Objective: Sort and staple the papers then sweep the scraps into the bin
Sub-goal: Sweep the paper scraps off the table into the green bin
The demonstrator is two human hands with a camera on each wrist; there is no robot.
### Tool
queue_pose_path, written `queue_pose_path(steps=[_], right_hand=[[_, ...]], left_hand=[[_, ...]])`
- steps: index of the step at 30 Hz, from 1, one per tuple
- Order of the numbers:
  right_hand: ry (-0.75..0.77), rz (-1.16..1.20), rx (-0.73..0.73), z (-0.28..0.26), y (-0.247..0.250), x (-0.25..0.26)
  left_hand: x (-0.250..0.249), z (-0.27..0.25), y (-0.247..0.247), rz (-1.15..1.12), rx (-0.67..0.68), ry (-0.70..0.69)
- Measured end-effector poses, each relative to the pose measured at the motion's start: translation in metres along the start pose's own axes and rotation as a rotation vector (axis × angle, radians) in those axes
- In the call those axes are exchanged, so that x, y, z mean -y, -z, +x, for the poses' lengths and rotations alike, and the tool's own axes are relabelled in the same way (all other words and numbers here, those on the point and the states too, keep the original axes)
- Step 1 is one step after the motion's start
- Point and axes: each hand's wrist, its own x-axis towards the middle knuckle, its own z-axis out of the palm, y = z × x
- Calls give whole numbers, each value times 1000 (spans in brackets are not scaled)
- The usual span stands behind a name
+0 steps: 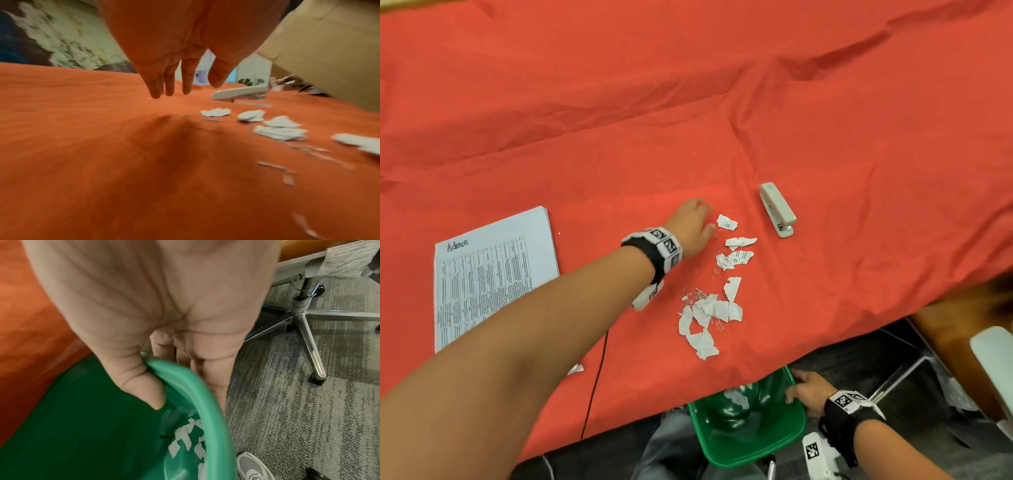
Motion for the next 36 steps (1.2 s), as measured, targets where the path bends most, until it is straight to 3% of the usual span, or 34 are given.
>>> queue_pose_path(steps=[4, 9, 14, 16, 21, 25, 29, 33, 36], right_hand=[[-13, -4, 10, 5, 3, -7], [-28, -15, 19, 4, 4, -11], [-30, -3, 13, 4, 5, -11], [-26, -20, 10, 5, 6, -9], [-6, -38, -18, 0, 6, -5], [-5, -58, -33, -2, 6, -8], [-5, -53, -30, 1, 7, -13], [-15, -40, 2, 3, 8, -15], [-22, -22, 5, 11, 9, -19]], left_hand=[[7, 14, -8, 69, 91, 94], [-14, -39, -32, 75, 121, -114], [-18, -84, -47, 37, 269, -226], [-23, -74, -38, 13, 233, -191], [-28, -6, -20, 5, -6, -140], [-26, 19, -31, 13, 28, -63], [-27, -11, -49, 39, 4, -138], [-31, -76, -66, 110, 102, -233], [-34, -94, -62, 120, 120, -235]])
